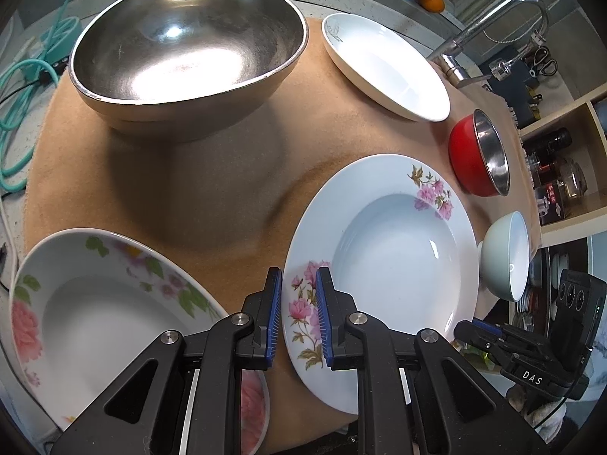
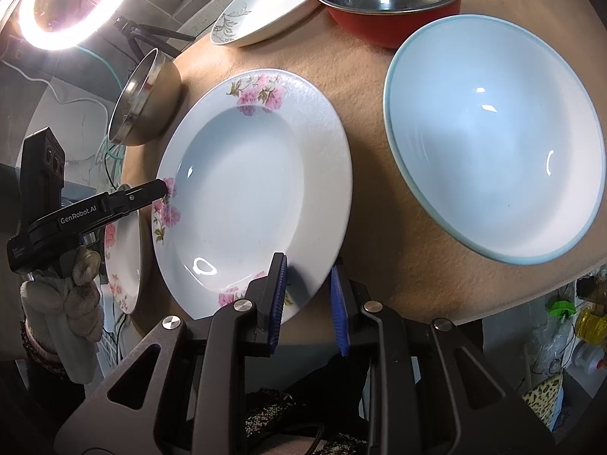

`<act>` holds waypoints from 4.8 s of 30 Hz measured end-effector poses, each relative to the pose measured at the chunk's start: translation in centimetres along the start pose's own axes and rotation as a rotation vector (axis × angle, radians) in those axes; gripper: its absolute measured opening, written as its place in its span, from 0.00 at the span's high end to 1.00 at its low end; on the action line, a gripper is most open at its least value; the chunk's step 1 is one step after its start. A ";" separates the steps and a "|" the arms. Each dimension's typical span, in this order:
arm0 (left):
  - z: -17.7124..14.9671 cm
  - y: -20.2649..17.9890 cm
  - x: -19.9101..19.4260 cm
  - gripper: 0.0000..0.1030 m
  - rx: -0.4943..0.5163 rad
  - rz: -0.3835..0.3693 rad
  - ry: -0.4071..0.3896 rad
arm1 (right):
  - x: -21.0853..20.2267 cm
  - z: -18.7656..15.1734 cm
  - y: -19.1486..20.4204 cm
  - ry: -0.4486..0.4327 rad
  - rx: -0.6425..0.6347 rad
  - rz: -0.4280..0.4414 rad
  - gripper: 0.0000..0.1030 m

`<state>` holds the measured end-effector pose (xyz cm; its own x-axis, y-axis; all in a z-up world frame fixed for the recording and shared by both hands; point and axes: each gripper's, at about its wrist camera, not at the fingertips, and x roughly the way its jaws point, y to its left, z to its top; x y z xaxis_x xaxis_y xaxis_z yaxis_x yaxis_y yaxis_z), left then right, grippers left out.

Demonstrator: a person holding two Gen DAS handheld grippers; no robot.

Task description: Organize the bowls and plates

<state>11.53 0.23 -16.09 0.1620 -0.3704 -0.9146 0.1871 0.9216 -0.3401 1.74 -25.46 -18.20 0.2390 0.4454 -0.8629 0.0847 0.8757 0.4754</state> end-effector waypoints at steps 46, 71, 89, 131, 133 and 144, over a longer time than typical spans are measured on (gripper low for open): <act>-12.9 14.3 -12.4 0.84 -0.649 0.127 -0.425 | 2.9 3.0 15.4 0.057 -0.445 0.211 0.74; -15.1 17.4 -9.8 0.84 -0.780 -0.001 -0.364 | 10.4 3.9 20.0 0.182 -0.514 0.188 0.74; -14.9 17.5 -9.1 0.90 -0.759 0.002 -0.356 | 12.0 3.5 20.3 0.222 -0.510 0.189 0.89; -9.5 9.6 -9.1 0.90 -0.533 -0.063 -0.359 | 2.1 3.3 13.3 0.017 -0.385 0.168 0.89; -8.9 8.8 -8.6 0.90 -0.508 -0.072 -0.344 | 1.4 3.3 12.1 0.003 -0.362 0.158 0.89; -5.8 4.3 -5.3 0.90 -0.374 -0.105 -0.260 | -1.1 3.1 5.7 -0.064 -0.232 0.082 0.89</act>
<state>5.82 6.82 -13.96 0.4074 -0.4364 -0.8022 -0.1390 0.8386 -0.5267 4.94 -21.52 -13.95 0.2975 0.5105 -0.8068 -0.1604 0.8598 0.4849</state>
